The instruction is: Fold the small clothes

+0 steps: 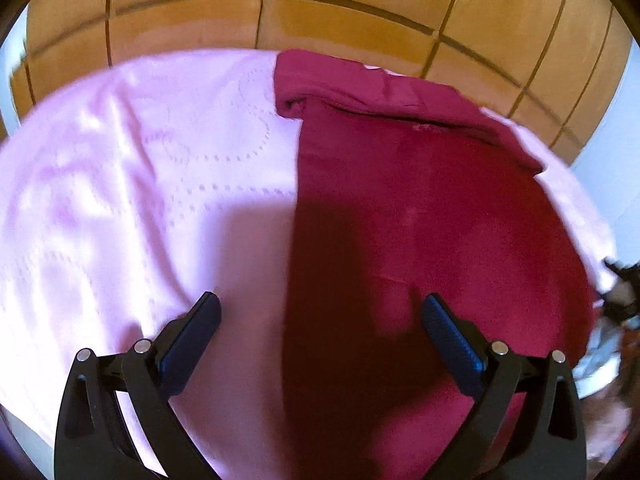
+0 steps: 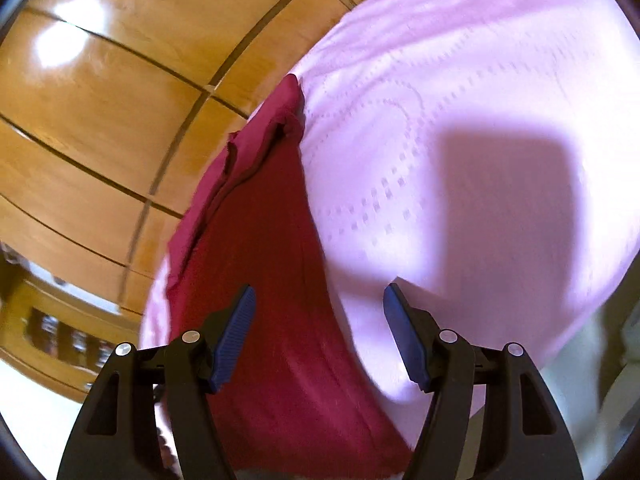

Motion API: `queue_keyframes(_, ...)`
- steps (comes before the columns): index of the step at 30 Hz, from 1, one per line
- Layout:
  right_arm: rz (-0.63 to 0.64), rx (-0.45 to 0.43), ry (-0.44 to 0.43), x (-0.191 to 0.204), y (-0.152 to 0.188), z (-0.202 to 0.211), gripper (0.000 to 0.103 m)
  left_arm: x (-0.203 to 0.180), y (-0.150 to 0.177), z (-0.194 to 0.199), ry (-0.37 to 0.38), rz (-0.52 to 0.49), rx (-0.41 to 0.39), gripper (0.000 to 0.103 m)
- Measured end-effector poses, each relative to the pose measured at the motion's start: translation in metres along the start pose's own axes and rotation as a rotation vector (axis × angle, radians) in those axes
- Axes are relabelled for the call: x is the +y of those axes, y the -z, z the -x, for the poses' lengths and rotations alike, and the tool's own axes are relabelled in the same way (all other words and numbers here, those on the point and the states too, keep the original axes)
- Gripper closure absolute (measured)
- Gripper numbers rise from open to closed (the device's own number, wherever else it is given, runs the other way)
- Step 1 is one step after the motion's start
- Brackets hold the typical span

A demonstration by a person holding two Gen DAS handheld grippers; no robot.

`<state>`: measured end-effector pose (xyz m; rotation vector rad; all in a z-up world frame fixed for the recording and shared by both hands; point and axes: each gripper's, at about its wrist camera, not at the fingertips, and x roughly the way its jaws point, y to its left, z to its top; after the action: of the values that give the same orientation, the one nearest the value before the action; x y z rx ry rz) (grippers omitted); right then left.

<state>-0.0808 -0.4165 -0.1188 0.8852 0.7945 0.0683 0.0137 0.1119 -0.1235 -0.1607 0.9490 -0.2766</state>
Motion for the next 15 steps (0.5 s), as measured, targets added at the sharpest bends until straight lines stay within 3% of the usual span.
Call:
queue_keyframes(3, -0.048, 0.015, -0.077, -0.012, 0.01, 0.007, 0.037, 0.007, 0.006, 0.007, 0.171, 0.071, 0.024, 0.003)
queue_keyframes(5, -0.069, 0.023, -0.111, -0.017, 0.015, 0.009, 0.037, 0.009, 0.014, 0.007, 0.246, 0.094, 0.041, 0.008)
queue_keyframes(6, -0.072, 0.03, -0.123, -0.018, 0.018, 0.01, 0.037, 0.01, 0.017, 0.009, 0.258, 0.097, 0.043, 0.02)
queue_keyframes(9, -0.06, 0.055, -0.146, -0.017, 0.025, 0.009, 0.04, 0.014, 0.024, 0.011, 0.253, 0.081, 0.061, 0.04)
queue_keyframes(15, -0.01, 0.124, -0.214, -0.016, 0.036, 0.003, 0.041, 0.02, 0.034, 0.015, 0.355, 0.071, 0.115, 0.049)
